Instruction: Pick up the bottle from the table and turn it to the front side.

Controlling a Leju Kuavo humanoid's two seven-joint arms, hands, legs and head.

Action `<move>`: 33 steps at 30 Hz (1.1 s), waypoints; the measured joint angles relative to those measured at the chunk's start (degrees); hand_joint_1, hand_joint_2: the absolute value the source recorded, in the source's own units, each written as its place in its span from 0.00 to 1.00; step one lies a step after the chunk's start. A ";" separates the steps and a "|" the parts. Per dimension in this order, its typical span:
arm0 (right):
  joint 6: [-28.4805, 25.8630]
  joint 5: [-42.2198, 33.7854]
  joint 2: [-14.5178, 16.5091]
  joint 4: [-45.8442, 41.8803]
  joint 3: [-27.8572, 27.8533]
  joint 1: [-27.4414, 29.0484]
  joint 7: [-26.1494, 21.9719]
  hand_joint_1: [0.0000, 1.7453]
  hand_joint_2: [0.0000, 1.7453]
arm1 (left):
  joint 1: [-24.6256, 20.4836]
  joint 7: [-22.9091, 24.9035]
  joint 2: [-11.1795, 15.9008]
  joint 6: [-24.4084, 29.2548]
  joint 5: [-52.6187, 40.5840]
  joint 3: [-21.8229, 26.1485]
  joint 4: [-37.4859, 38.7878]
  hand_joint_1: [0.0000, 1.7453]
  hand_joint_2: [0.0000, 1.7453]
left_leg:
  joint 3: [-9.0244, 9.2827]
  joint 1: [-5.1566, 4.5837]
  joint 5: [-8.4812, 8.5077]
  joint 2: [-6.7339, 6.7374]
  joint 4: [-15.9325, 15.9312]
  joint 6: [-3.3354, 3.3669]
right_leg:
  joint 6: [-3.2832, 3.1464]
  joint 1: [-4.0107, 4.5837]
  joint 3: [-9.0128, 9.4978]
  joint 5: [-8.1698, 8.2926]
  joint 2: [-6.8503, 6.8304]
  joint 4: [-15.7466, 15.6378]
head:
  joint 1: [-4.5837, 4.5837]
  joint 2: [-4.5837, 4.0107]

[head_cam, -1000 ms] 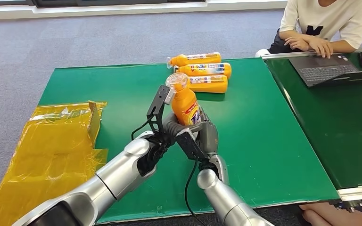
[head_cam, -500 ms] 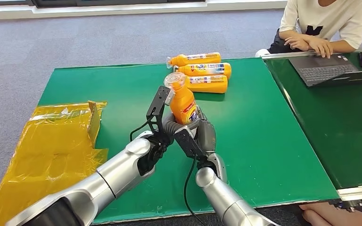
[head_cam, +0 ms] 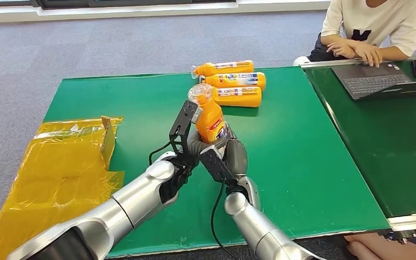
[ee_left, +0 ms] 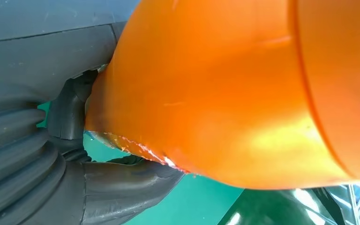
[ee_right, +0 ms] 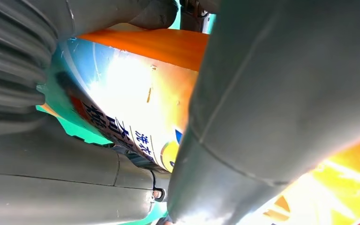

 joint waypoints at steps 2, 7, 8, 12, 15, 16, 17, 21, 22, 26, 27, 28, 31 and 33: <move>-0.01 -0.01 0.02 0.08 0.00 -0.10 0.00 0.73 1.00 | 0.00 -0.34 -0.13 0.39 -0.62 0.00 0.22 1.00 1.00 | 0.00 0.00 0.00 0.00 0.00 0.00 | 0.00 0.00 0.00 0.00 0.00 0.00 | 0.00 0.00; 0.01 -0.02 0.38 0.28 0.01 -0.29 0.18 0.00 0.75 | -0.03 -1.33 -0.36 0.48 -2.17 0.00 0.62 1.00 1.00 | -0.01 0.00 0.00 0.00 0.00 0.00 | 0.00 0.00 0.00 0.00 0.00 0.00 | -0.01 0.00; 0.01 0.02 0.48 0.35 0.03 -0.41 0.35 0.00 0.50 | -0.05 -1.69 -0.38 0.63 -2.79 0.00 0.65 1.00 1.00 | -0.01 0.00 0.00 0.01 0.00 0.00 | 0.00 0.00 -0.01 0.00 0.00 0.00 | -0.01 0.00; -0.01 2.25 0.51 0.50 0.40 -1.11 2.77 0.00 0.00 | -0.11 -4.82 -0.41 2.47 -8.94 0.08 0.97 1.00 1.00 | 0.00 0.00 0.00 0.02 0.00 0.00 | -0.01 0.00 -0.02 0.01 0.02 0.00 | -0.01 0.00; 0.32 5.77 0.02 -0.30 0.78 -1.12 5.58 0.00 0.00 | 0.22 -6.75 -0.32 3.67 -18.79 1.30 1.04 1.00 1.00 | 0.00 0.00 0.01 0.03 0.01 0.00 | -0.02 0.00 -0.04 0.02 0.02 0.00 | -0.01 0.00; 0.65 6.70 -0.20 -0.81 0.79 -1.01 6.17 0.00 0.00 | 0.41 -6.76 -0.27 3.78 -21.83 1.92 0.84 1.00 1.00 | 0.00 0.00 0.01 0.03 0.01 0.00 | -0.02 0.00 -0.04 0.02 0.02 0.00 | -0.01 0.00; 1.03 7.38 -0.40 -1.32 0.79 -0.89 6.55 0.00 0.00 | 0.57 -6.61 -0.21 3.80 -24.20 2.50 0.56 1.00 1.00 | -0.01 0.00 0.00 0.03 0.01 0.00 | -0.02 0.00 -0.04 0.02 0.02 0.00 | -0.01 0.00; 1.84 8.58 -0.80 -2.73 0.79 -0.51 7.37 0.00 0.00 | 1.22 -6.10 -0.08 3.82 -27.96 3.96 -0.31 1.00 1.00 | -0.01 0.00 0.00 0.05 0.01 0.00 | -0.02 -0.01 -0.05 0.02 0.05 0.00 | -0.01 0.00; 1.96 8.96 -0.90 -3.06 0.78 -0.32 7.73 0.00 0.00 | 1.43 -6.15 -0.04 3.94 -29.06 4.30 -0.53 1.00 1.00 | -0.01 0.00 0.00 0.05 0.01 0.00 | -0.02 -0.01 -0.05 0.02 0.05 0.00 | -0.01 0.00; 4.15 13.06 -2.86 -8.55 0.28 2.57 10.61 0.00 0.00 | 4.53 -6.41 1.29 4.97 -40.66 8.11 -5.18 1.00 1.00 | 0.00 -0.01 0.00 0.05 0.01 0.00 | -0.02 -0.01 -0.06 0.02 0.05 -0.01 | -0.02 0.00; 5.33 14.30 -3.82 -11.43 -0.03 4.08 11.24 0.00 0.00 | 6.00 -6.32 1.87 5.02 -44.39 9.83 -7.53 1.00 1.00 | -0.01 -0.01 -0.01 0.06 0.01 0.00 | -0.02 -0.01 -0.07 0.01 0.05 -0.01 | -0.02 0.00; 6.68 15.25 -4.77 -14.60 -0.47 5.81 11.71 0.00 0.00 | 7.62 -6.22 2.52 4.81 -47.75 11.70 -10.05 1.00 1.00 | -0.02 -0.02 -0.03 0.06 0.01 0.00 | -0.02 -0.01 -0.08 0.00 0.05 -0.02 | -0.01 0.00; 10.63 17.23 -7.15 -24.28 -2.60 11.50 12.51 0.00 0.00 | 12.12 -6.42 4.11 3.40 -54.71 17.71 -17.89 1.00 1.00 | -0.13 -0.04 -0.08 0.04 0.00 0.01 | -0.02 0.00 -0.14 -0.04 0.01 -0.02 | -0.02 0.00; 12.05 18.05 -8.48 -29.23 -3.88 15.20 13.10 0.00 0.00 | 13.76 -6.88 4.65 2.86 -56.35 21.46 -22.24 1.00 1.00 | -0.25 -0.03 -0.07 -0.06 0.00 0.01 | -0.02 0.00 -0.17 -0.05 -0.11 -0.02 | -0.02 0.00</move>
